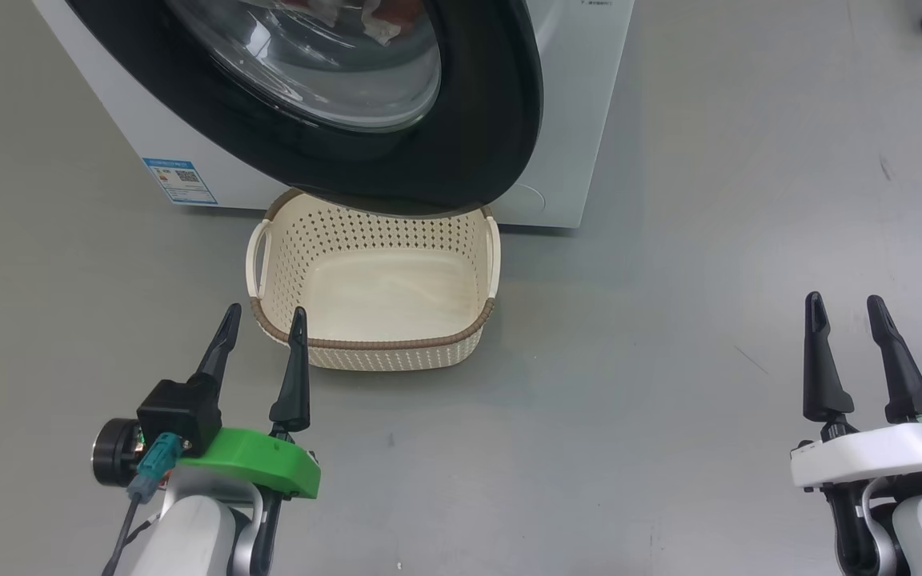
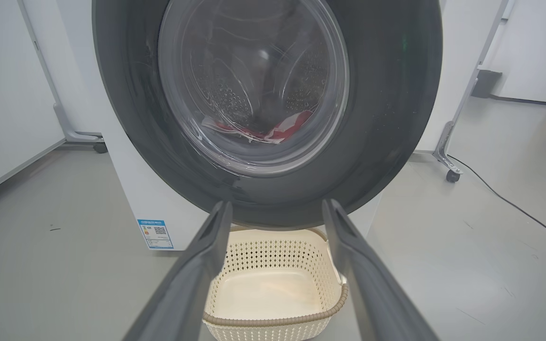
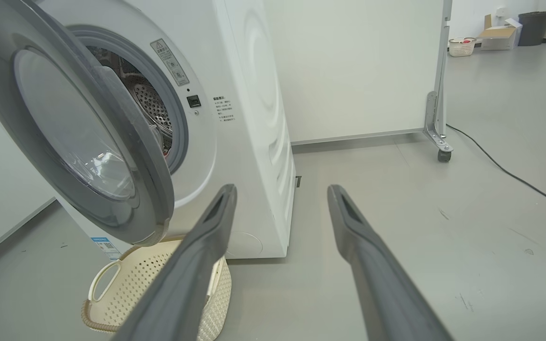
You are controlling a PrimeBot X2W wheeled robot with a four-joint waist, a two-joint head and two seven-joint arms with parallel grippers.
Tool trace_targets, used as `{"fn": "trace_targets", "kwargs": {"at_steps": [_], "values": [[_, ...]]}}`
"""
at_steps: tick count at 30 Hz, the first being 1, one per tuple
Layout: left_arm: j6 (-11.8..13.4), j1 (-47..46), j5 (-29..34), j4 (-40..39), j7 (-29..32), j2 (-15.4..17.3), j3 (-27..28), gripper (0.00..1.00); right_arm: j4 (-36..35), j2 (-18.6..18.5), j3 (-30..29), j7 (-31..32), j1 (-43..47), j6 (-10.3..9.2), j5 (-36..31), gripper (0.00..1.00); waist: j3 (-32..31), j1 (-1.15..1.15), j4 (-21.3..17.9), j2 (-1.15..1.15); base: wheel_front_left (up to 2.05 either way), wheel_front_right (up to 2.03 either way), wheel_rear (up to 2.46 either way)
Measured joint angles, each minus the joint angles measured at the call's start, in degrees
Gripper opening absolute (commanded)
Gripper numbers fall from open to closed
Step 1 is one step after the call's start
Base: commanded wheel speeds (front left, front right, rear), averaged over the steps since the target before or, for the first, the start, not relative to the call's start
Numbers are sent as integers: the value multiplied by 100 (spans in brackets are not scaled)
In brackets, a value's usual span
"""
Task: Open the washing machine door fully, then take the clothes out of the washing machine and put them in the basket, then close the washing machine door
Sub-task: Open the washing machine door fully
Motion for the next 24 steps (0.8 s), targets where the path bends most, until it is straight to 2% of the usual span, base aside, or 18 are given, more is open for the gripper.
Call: {"fn": "trace_targets", "kwargs": {"at_steps": [9,14,24], "values": [[-1,0,0,-1,0,0,-48,100,-69,-187,-70,2,-16,19,-46,100,43,0,21,0,0,0,0],[-9,-1,0,-38,0,-2,-155,100,-177,-249,-70,111,-215,115,-15,100,149,0,52,0,0,0,0],[-51,-36,0,-68,0,-2,-327,100,-178,-324,-201,659,-980,244,559,100,436,0,206,0,0,0,0]]}}
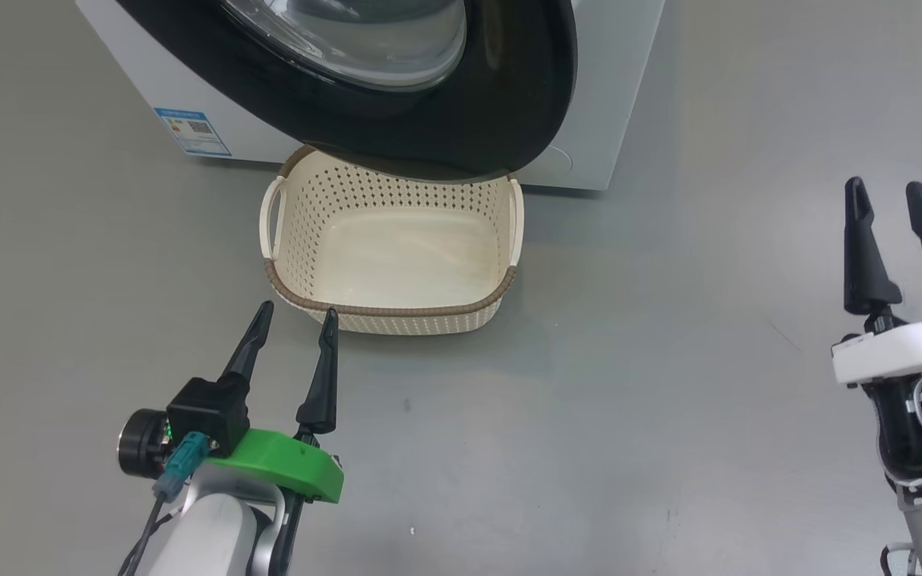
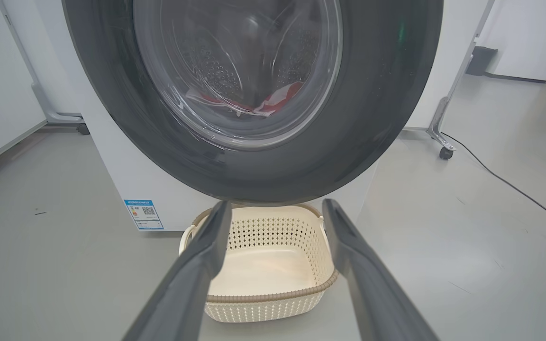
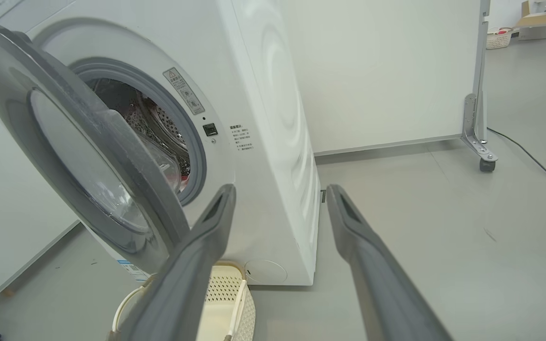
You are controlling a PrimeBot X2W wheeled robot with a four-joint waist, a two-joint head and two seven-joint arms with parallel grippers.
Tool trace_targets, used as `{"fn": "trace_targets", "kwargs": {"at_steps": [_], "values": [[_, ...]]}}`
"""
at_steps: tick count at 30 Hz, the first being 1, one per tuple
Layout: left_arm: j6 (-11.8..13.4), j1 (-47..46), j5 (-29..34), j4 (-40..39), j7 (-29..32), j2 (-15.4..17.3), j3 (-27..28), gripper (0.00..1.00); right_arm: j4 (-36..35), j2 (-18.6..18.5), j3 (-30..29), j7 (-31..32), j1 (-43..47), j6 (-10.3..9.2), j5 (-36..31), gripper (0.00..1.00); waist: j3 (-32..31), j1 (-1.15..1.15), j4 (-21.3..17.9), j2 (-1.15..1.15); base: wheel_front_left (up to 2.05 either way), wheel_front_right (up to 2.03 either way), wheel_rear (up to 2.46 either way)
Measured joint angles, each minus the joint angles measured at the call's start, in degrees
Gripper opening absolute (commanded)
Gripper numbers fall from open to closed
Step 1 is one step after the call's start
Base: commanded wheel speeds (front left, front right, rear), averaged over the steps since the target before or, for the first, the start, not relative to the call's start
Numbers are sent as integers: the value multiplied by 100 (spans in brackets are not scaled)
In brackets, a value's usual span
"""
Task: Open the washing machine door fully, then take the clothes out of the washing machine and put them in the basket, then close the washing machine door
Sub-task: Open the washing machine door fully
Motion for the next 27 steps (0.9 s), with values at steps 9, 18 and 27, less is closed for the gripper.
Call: {"fn": "trace_targets", "kwargs": {"at_steps": [9,18,27], "values": [[-1,-193,-30,-62,0,0,-175,100,88,76,-261,711,-887,43,1006,100,275,0,219,0,0,0,0],[3,-359,-201,-99,0,-2,-271,100,335,203,-470,1482,-1805,-46,1895,0,535,0,484,0,0,0,0],[51,-506,-319,-156,0,-7,-439,100,687,392,-711,2304,-2679,-460,2840,0,769,0,726,0,0,0,0]]}}
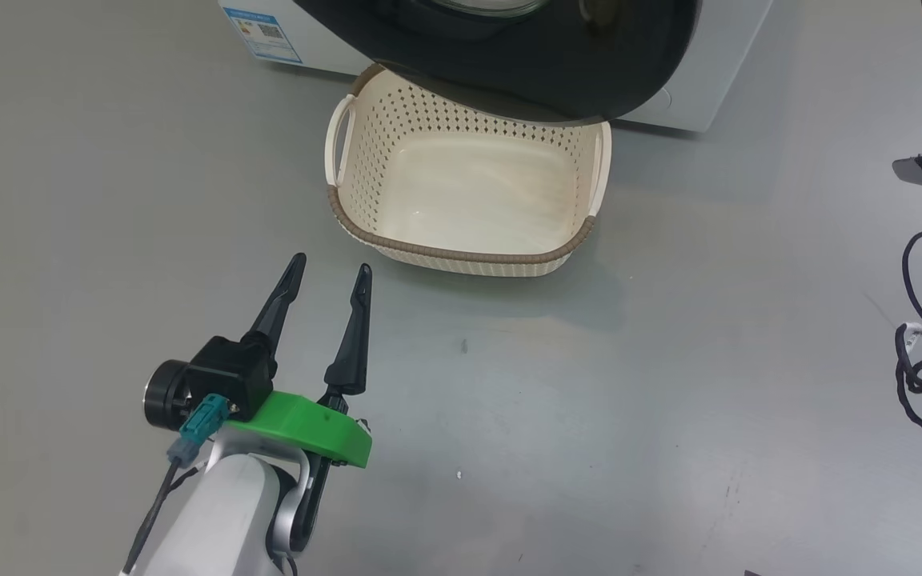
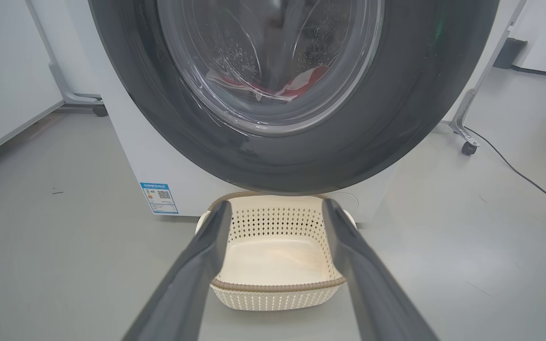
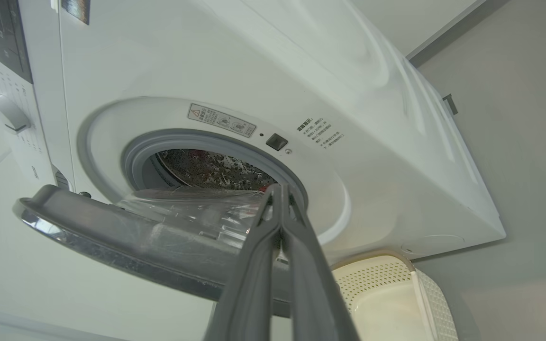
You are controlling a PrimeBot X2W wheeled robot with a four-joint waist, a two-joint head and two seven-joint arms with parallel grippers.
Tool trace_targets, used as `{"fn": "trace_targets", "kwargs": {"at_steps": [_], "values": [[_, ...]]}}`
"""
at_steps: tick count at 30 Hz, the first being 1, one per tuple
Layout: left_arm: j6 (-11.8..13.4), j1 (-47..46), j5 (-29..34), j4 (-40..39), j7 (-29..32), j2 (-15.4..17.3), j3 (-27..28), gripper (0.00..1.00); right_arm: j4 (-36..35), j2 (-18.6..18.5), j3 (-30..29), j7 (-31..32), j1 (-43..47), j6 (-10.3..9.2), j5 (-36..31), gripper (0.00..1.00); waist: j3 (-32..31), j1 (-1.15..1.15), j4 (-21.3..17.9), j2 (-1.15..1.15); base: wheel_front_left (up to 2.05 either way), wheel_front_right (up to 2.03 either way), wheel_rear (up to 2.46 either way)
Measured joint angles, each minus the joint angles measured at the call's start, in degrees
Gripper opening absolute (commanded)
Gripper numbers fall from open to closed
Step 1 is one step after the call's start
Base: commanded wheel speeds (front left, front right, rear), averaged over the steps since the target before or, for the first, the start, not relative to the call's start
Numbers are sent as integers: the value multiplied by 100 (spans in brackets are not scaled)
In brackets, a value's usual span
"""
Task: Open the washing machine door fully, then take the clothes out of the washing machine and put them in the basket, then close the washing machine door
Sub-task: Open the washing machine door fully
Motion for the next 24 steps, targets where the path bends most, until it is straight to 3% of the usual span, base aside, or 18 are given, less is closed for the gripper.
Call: {"fn": "trace_targets", "kwargs": {"at_steps": [9,24], "values": [[58,-58,-147,-64,0,-2,-113,100,387,219,-158,767,-714,-459,867,0,198,0,223,0,0,0,0],[110,-119,-283,-53,0,-15,-230,100,1206,413,-333,1523,-1482,-636,1522,0,356,0,461,0,0,0,0]]}}
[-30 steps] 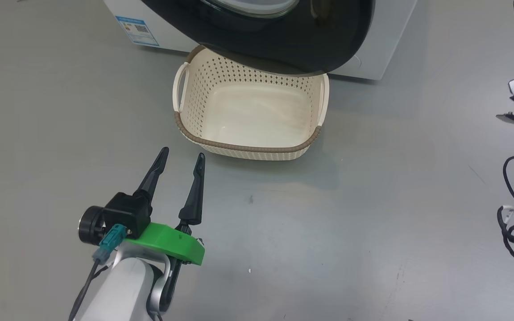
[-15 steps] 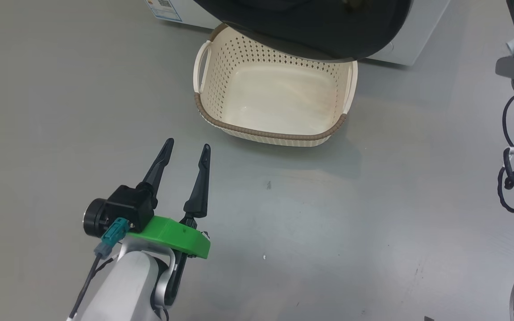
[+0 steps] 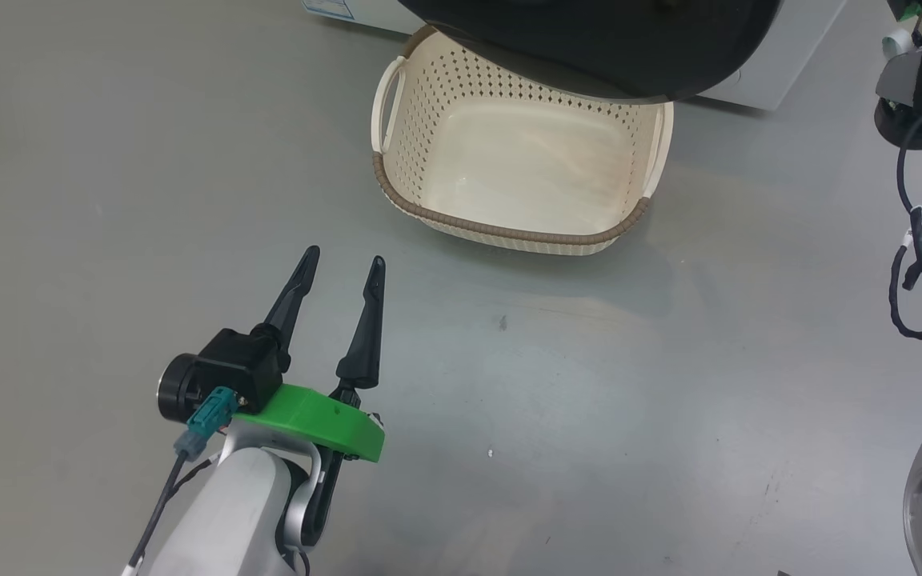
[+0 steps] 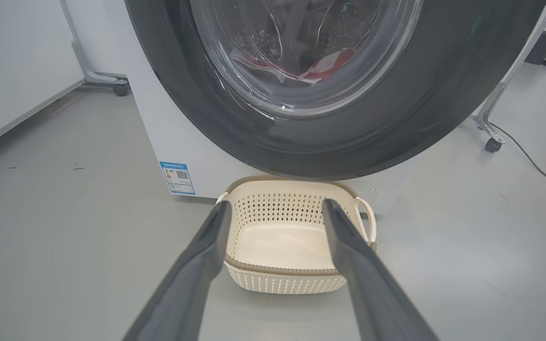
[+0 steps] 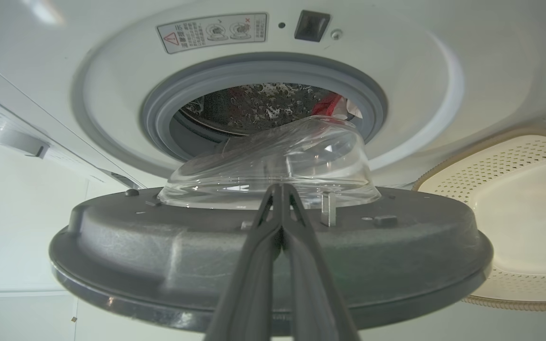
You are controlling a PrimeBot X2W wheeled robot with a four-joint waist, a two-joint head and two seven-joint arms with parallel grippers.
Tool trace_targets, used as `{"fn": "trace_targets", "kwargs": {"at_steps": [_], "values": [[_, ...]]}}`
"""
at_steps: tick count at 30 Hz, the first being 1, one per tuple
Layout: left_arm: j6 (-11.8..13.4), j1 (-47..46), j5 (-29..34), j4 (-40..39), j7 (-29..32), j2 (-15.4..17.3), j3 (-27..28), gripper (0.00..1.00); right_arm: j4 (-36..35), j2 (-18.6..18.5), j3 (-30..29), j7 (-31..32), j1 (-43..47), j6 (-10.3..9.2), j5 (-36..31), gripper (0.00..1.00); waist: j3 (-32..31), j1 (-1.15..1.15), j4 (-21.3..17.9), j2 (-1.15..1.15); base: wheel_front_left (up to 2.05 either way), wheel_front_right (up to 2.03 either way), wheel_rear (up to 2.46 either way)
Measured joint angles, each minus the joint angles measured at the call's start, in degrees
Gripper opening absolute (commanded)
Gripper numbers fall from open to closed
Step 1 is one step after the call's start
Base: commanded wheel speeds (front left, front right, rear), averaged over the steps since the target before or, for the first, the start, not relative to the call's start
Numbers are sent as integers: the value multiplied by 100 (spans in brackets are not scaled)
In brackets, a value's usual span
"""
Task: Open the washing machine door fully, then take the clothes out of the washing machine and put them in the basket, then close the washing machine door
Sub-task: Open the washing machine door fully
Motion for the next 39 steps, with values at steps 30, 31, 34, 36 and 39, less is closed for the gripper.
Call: {"fn": "trace_targets", "kwargs": {"at_steps": [30,31,34,36,39], "values": [[99,-25,-7,31,0,-5,-87,100,1548,107,116,768,-699,-2,153,0,4,0,141,0,0,0,0],[99,-25,-7,40,0,-5,-88,100,1572,105,134,806,-702,-2,153,0,-8,0,140,0,0,0,0],[99,-26,-5,86,0,-5,-90,100,1667,115,178,884,-701,-2,162,0,-64,0,138,0,0,0,0],[99,-26,-5,98,0,-5,-91,100,1718,120,211,944,-698,-7,162,0,-106,0,137,0,0,0,0],[99,-26,0,121,0,-5,-91,100,1760,129,257,1010,-649,-7,185,0,-179,0,135,0,0,0,0]]}}
